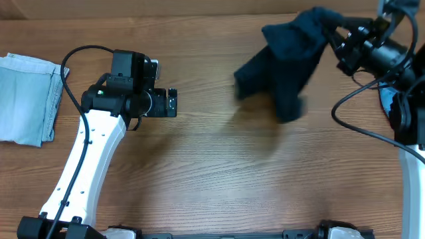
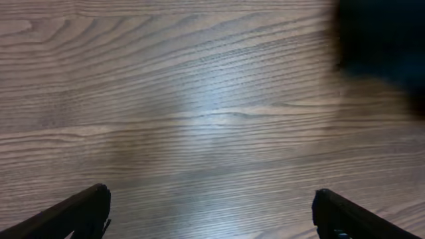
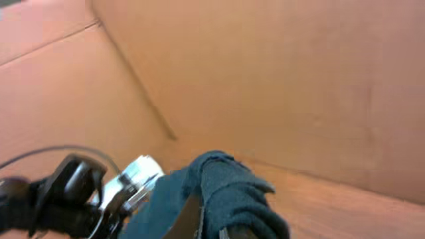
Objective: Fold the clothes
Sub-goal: 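Lift the dark shirt with the right gripper and drag it toward center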
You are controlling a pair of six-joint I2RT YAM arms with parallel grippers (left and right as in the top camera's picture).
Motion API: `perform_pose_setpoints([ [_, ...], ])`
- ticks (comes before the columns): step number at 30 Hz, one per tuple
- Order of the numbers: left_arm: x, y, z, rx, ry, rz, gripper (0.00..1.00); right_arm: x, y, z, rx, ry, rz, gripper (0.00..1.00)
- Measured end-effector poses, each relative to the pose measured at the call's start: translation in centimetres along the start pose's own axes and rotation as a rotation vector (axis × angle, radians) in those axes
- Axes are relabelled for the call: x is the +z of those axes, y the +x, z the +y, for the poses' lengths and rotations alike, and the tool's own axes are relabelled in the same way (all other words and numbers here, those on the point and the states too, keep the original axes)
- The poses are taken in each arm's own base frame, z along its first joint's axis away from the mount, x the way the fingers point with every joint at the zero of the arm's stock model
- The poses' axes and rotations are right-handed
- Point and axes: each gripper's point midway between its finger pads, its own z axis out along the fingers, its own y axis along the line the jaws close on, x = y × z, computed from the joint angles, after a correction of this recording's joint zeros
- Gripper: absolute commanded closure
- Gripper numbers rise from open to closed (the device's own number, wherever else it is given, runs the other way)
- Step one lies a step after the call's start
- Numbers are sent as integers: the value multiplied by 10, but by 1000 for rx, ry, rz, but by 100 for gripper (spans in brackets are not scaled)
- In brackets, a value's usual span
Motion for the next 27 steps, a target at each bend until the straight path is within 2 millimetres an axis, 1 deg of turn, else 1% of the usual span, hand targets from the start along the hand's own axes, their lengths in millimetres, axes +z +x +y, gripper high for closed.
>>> perform_pose_setpoints([
  [3,0,0,0,0,0,0,0,0,-2,-11,27,53,-12,96],
  [5,0,0,0,0,0,0,0,-1,2,-25,54,128,-8,96],
  [7,0,0,0,0,0,0,0,-2,13,-40,98,184,23,96],
  [11,0,0,0,0,1,-1,0,2,42,-61,180,225,116,96],
  [13,0,-1,0,0,1,-2,0,3,50,-74,208,278,134,96],
  [15,0,0,0,1,1,-1,0,-1,50,-91,208,363,124,96],
  [17,0,1,0,0,0,3,0,-12,37,-102,192,427,91,96],
  [19,0,2,0,0,-1,7,0,-30,8,-111,155,489,20,96],
  [20,0,2,0,0,-1,7,0,-43,-12,-114,127,521,-29,96],
  [21,0,2,0,0,-1,7,0,-53,-27,-115,105,544,-68,96],
  [23,0,1,0,0,0,6,0,-68,-51,-113,73,568,-133,96],
  [25,0,0,0,1,1,-1,0,-68,-57,-106,80,538,-153,96],
  [27,0,-2,0,2,2,-10,0,-64,-56,-100,117,497,-156,96],
])
